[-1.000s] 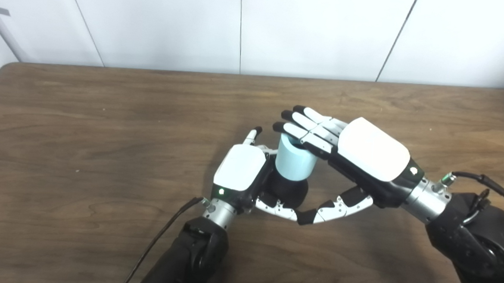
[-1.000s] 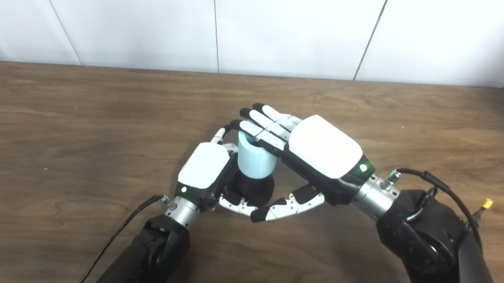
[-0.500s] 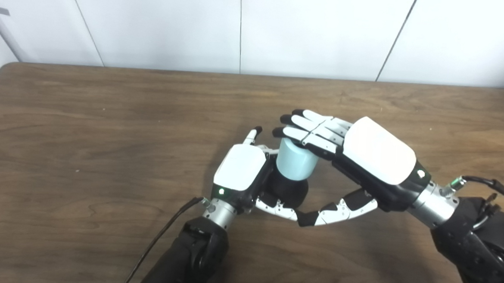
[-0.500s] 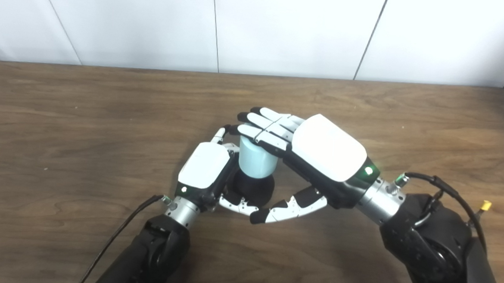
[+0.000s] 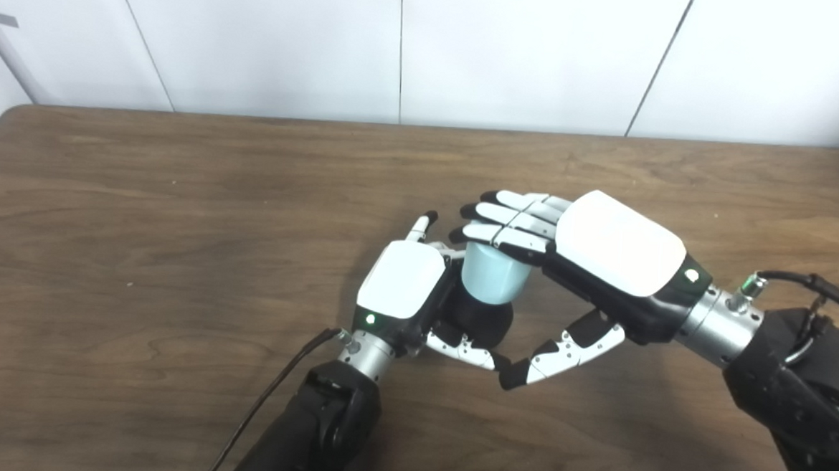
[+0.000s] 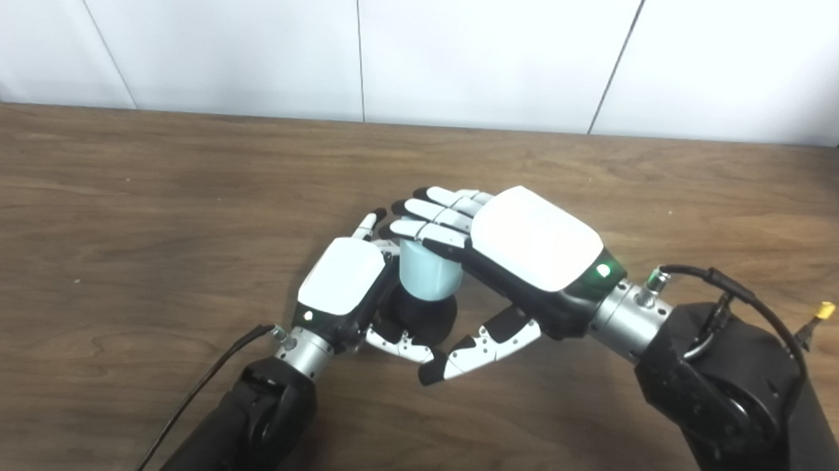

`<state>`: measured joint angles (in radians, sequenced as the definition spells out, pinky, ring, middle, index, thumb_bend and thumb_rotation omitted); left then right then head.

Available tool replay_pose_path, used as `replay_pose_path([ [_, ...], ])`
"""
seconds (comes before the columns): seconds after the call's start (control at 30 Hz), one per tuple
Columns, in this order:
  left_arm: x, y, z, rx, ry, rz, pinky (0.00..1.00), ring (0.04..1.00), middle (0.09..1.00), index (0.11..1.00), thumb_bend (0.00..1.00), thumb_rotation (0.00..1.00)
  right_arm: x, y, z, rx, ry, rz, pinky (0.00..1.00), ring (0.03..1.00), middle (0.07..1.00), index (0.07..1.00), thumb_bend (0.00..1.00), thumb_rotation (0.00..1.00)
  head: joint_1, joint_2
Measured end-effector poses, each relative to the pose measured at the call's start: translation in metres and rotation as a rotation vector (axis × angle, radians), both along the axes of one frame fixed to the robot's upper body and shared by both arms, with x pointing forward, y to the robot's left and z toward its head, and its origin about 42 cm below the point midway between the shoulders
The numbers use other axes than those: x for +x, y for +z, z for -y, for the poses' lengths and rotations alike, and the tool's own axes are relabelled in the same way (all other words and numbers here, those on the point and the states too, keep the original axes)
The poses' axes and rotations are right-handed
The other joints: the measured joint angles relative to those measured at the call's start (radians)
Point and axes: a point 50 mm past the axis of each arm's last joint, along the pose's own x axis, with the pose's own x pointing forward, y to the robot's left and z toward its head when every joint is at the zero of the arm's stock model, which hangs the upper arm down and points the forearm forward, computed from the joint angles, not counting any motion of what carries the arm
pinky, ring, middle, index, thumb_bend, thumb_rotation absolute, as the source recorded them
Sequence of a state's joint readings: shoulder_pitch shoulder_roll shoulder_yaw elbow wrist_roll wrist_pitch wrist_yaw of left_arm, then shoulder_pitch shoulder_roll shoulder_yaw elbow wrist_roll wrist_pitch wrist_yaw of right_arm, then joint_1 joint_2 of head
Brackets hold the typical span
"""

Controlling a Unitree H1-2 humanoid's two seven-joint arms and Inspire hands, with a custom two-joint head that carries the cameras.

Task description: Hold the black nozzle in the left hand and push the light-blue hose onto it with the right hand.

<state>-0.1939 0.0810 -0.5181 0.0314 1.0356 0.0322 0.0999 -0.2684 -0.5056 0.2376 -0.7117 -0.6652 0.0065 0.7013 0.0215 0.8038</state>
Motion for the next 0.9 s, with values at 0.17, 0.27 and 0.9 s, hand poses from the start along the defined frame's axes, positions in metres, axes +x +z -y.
replay_pose_path([
  [0.17, 0.0, 0.0, 0.0, 0.002, 0.001, 0.002, 1.0, 0.655, 0.449, 0.512, 0.52, 0.0, 0.006, -0.002, 0.0, 0.011, -0.016, -0.015, 0.83, 0.89, 0.875, 0.839, 0.66, 0.79, -0.002, 0.003],
  [0.27, 0.0, 0.0, 0.0, 0.003, 0.001, 0.002, 1.0, 0.654, 0.449, 0.513, 0.52, 0.0, 0.008, -0.005, -0.001, 0.018, -0.021, -0.027, 0.83, 0.89, 0.874, 0.839, 0.66, 0.8, -0.002, 0.003],
  [0.9, 0.0, 0.0, -0.001, 0.005, 0.006, 0.0, 1.0, 0.649, 0.452, 0.514, 0.52, 0.0, 0.015, -0.016, -0.002, 0.082, -0.031, -0.044, 0.84, 0.889, 0.872, 0.836, 0.66, 0.85, 0.0, 0.017],
])
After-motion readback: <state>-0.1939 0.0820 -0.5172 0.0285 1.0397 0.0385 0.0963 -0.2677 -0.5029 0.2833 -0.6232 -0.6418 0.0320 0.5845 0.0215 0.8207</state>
